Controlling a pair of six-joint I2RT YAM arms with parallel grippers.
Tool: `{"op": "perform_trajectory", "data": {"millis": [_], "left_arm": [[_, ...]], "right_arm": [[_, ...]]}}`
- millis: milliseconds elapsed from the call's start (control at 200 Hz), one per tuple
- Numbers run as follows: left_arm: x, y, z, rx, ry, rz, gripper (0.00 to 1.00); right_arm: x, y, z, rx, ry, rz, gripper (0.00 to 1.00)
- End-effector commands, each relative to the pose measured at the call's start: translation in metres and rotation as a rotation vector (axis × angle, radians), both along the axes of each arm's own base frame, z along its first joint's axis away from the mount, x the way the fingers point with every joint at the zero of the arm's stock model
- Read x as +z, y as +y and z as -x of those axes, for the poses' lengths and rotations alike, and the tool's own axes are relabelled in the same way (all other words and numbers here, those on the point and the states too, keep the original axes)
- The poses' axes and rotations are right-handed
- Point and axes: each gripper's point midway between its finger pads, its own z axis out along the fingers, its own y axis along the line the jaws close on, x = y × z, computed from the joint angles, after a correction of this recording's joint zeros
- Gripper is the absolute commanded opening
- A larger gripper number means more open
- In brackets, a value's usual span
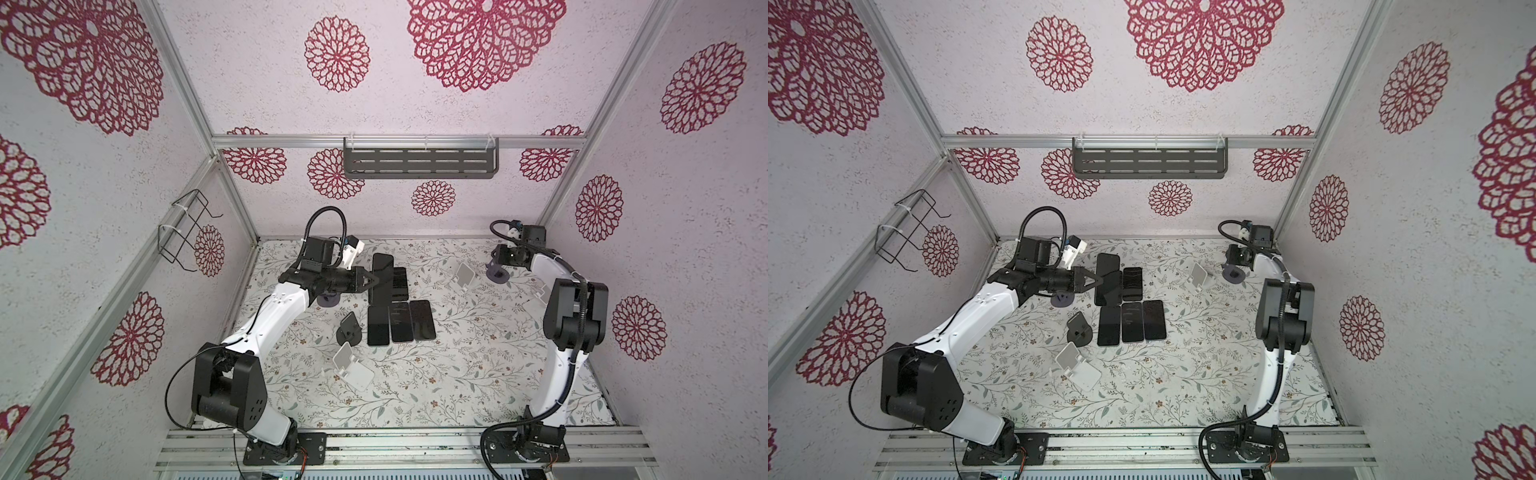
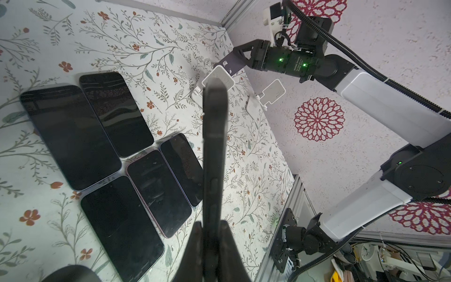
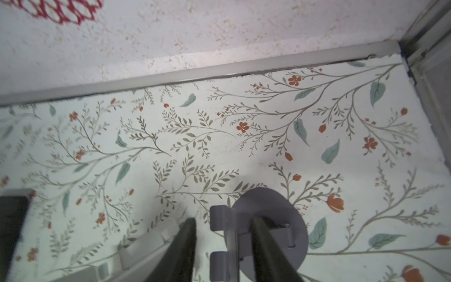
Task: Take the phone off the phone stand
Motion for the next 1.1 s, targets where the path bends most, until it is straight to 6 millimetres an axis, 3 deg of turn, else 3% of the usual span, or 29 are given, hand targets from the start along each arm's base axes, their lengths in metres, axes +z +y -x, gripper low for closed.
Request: {"op": "perform_trajectory", "data": {"millis": [0, 180, 355, 470, 600, 701, 986, 1096], "left_arm": [[0.012, -0.003, -0.005, -0.010, -0.046, 0.038, 0.00], [0.019, -0.004, -0.004, -0.003, -0.047, 0.071, 0.00], [0.016, -0.005, -0.011, 0.055, 0.012, 0.116, 0.00], [0.011, -0.003, -0.017, 0.118, 0.058, 0.148, 0.00], [0.009, -0.004, -0.020, 0.158, 0.096, 0.200, 0.00], [0.007, -0.006, -0.022, 0.160, 0.117, 0.231, 0.00], [-0.012, -0.007, -0.028, 0.201, 0.191, 0.242, 0.00], [-0.015, -0.006, -0.029, 0.210, 0.199, 0.239, 0.00]], "right_arm": [[0.040, -0.007, 0.004, -0.011, -0.046, -0.005, 0.66], [0.082, -0.008, 0.026, -0.026, -0.070, -0.008, 0.78], [0.115, 0.017, 0.076, -0.057, -0.052, -0.062, 0.81], [0.128, 0.067, 0.117, 0.012, -0.016, -0.098, 0.83], [0.137, 0.157, 0.163, 0.208, 0.024, -0.102, 0.86], [0.141, 0.212, 0.191, 0.319, 0.039, -0.133, 0.88], [0.121, 0.331, 0.243, 0.559, 0.138, -0.187, 0.95], [0.112, 0.356, 0.251, 0.608, 0.164, -0.183, 0.99]]}}
